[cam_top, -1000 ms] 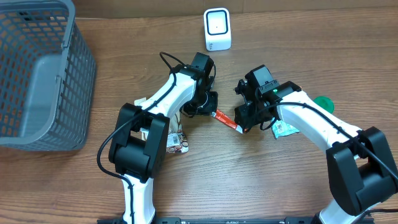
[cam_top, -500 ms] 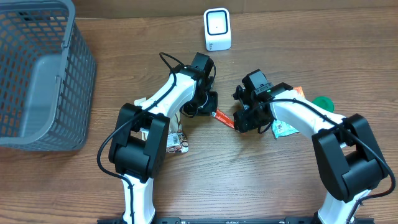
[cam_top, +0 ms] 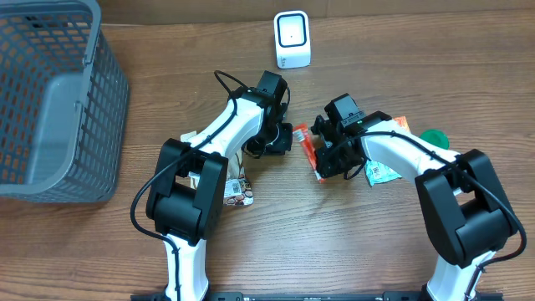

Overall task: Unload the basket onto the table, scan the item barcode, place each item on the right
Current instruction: 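Lower the right gripper and regrasp the red stick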

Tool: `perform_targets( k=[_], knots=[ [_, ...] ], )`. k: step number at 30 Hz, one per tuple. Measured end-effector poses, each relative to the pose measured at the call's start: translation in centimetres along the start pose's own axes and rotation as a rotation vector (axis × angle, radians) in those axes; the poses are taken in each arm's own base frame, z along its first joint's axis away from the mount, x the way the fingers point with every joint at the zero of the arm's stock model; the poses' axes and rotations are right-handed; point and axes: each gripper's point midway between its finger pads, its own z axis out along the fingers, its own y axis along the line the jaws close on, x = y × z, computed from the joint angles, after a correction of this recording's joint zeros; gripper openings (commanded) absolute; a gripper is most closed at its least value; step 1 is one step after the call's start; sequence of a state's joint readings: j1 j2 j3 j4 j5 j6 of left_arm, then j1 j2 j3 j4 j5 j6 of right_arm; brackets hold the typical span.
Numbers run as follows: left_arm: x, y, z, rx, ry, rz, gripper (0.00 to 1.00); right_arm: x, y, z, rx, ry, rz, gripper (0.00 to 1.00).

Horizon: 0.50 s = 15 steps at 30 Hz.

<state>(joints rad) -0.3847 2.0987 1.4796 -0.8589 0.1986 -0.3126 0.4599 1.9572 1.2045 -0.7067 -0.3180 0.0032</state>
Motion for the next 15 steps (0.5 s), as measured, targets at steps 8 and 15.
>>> perform_targets(
  k=[8,15],
  knots=[
    [-0.03,-0.01,0.00,0.000,-0.001,0.000,0.05,0.07,0.20,0.01,-0.012,0.003,-0.003,0.08],
    [-0.40,-0.13,0.00,0.005,-0.016,0.003,0.04,0.21,0.24,0.03,-0.015,0.009,-0.001,0.04]
  ],
)
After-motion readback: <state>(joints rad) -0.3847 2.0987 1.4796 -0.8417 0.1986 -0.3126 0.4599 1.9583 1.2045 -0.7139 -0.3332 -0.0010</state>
